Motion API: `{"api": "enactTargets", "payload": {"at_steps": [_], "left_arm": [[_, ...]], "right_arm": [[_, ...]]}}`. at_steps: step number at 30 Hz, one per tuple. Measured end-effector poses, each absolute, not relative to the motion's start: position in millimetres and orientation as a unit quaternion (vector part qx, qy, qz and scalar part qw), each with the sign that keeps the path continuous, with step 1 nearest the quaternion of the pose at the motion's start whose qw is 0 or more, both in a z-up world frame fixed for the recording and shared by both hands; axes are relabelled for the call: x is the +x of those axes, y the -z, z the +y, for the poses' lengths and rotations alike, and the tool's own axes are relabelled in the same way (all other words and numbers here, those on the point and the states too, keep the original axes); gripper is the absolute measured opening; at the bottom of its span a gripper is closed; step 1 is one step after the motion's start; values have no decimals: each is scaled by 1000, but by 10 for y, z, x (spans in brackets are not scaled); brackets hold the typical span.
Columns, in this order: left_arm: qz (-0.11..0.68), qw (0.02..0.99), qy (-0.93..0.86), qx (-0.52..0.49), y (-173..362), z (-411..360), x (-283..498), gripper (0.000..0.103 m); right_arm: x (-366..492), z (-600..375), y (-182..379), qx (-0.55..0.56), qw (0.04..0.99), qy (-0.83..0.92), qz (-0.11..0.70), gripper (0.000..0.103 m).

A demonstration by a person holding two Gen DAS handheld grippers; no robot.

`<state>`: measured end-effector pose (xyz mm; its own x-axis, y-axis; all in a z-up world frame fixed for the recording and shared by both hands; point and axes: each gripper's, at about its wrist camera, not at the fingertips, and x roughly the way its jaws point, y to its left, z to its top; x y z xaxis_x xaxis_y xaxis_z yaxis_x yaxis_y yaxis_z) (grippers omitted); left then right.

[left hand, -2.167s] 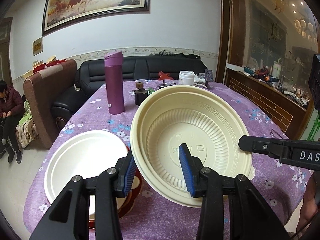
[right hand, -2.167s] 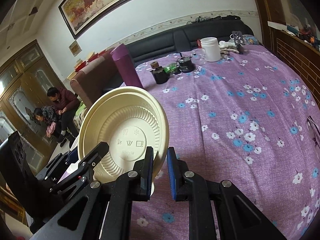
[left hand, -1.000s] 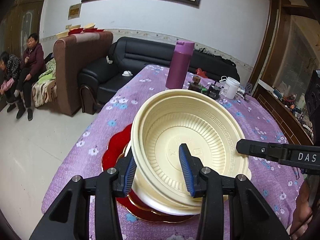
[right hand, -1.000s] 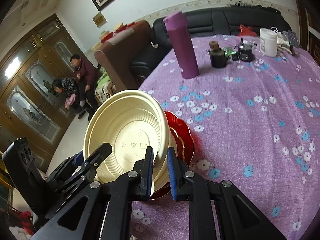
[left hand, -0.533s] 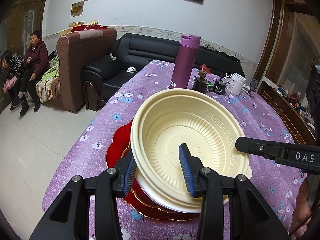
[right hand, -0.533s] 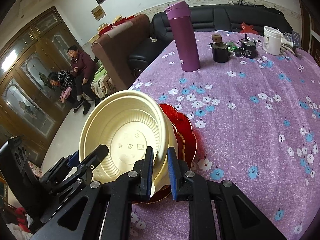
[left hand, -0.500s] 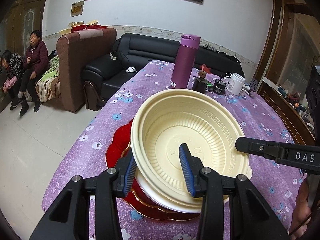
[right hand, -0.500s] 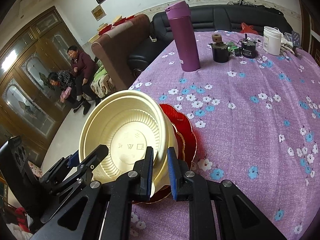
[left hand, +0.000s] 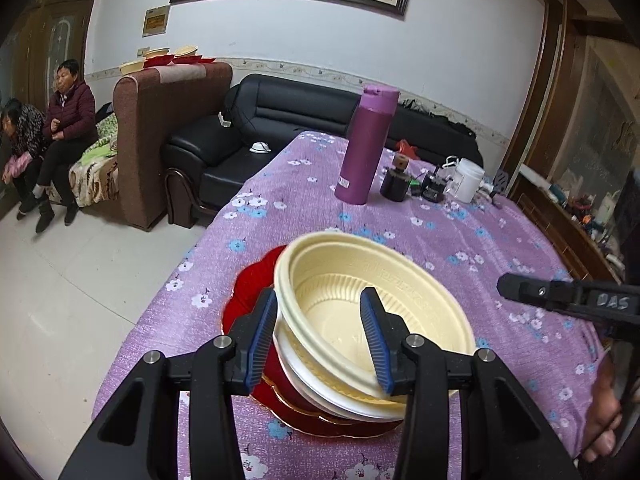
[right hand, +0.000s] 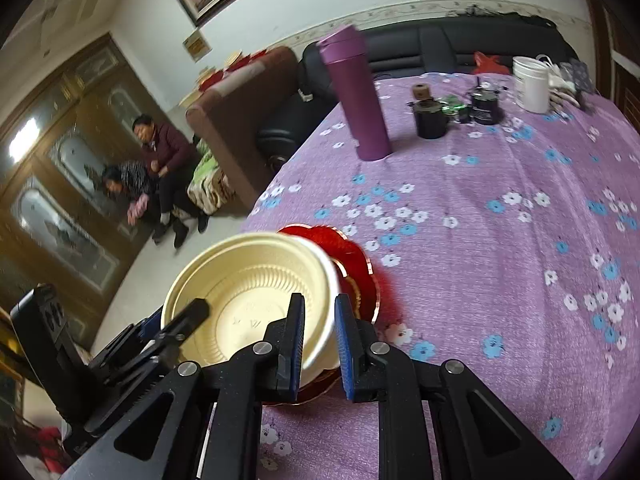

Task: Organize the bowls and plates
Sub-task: 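Lower the beige bowl onto the stacked bowls and open the left tool, then push the stacked bowls with the left tool fingers to align them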

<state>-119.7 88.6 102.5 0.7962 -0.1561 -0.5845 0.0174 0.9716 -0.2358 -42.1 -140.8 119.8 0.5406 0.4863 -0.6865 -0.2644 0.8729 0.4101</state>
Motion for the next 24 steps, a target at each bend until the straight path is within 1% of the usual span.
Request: {"api": "enactTargets", "payload": {"at_steps": [6,15,18,20,24], "left_arm": [[326,932,51,-147,-989,1194,-1189,43],[330,922,55,-195,-926,1563,-1219,43],[327,923,68,-191,-945,1541,-1241,43],[325,923,78,-188,-961,1495,-1244,46],[319,928,81,-175,-1016,1471,-1279,46]], "right_arm": [[-358,-1667,-978,166,858,-198,444,17],[-332,-1689,-663,172,841,-197,473,17],[-332,-1669,-616,172,838,-198,478,17],[-334,-1660,-598,172,837,-198,479,17],[-334,-1656,-587,173,836,-199,480,17]]}}
